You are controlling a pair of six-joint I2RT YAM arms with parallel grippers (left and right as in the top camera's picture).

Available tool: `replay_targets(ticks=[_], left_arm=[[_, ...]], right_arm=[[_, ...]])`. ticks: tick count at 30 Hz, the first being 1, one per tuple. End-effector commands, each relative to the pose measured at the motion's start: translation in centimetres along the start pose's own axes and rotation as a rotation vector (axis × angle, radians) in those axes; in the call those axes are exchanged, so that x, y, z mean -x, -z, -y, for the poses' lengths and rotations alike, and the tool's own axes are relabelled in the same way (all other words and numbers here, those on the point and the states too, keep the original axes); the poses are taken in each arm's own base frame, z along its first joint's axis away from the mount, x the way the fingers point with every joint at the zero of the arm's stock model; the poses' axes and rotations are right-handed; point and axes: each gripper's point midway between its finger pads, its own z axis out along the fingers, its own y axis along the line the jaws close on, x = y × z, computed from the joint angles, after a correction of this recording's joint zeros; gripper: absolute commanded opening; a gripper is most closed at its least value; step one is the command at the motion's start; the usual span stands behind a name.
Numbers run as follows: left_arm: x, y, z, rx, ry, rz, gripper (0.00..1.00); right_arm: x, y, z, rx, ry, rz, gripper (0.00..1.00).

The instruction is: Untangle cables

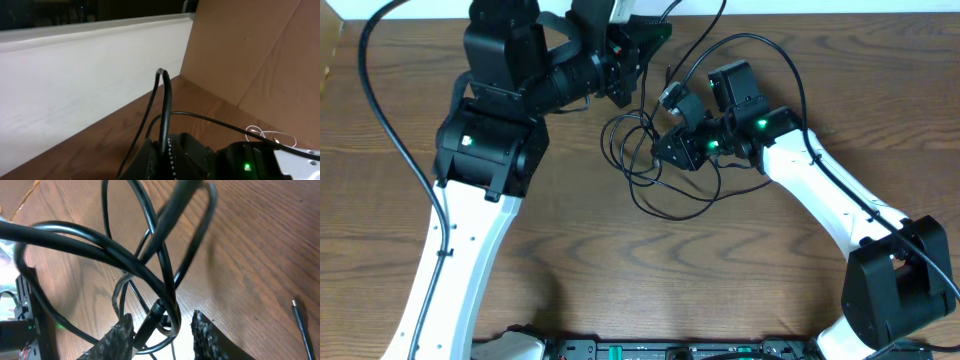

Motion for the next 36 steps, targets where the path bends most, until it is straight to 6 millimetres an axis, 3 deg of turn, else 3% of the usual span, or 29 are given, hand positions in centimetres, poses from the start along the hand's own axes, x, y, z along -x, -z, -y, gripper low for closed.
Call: replay_targets(ticks=[1,6,7,14,20,28,36], left_arm=[[2.1,1.5,1.5,-0.007,-0.026,0.055,0.07],[2.2,1.6,1.5,-0.007,-0.027,0.056,0.07],[2.2,1.6,1.5,-0.007,-0.026,0.056,0.07],[1.4,1.5,1.3,-0.003,-0.006,0.026,0.08],[-0.9,0.7,0.1,0.028,0.027,-0.051,0.08],[-4.7,-1.2,-2.0,0.060,0.067,-0.172,0.07],[-11.7,-3.7,-7.2,0.212,0.175,-0.376,0.08]], right_arm=[[-0.1,-0.1,-0.1,-0.002,0.015,-0.002,0.27],[-0.1,-0.1,-0.1,-0.002,0.015,-0.002,0.10],[-0.1,-0.1,-0.1,-0.002,0.015,-0.002,0.02],[-0.3,0.0,0.1,-0.002,-0.003,-0.006,0.01],[0.4,1.4,0.5,0.008,-0.022,0.027,0.01],[2.9,7.2,0.8,-0.025,-0.034,0.156,0.01],[4.3,15.7,-0.5,-0.109,-0.028,0.303,0.01]])
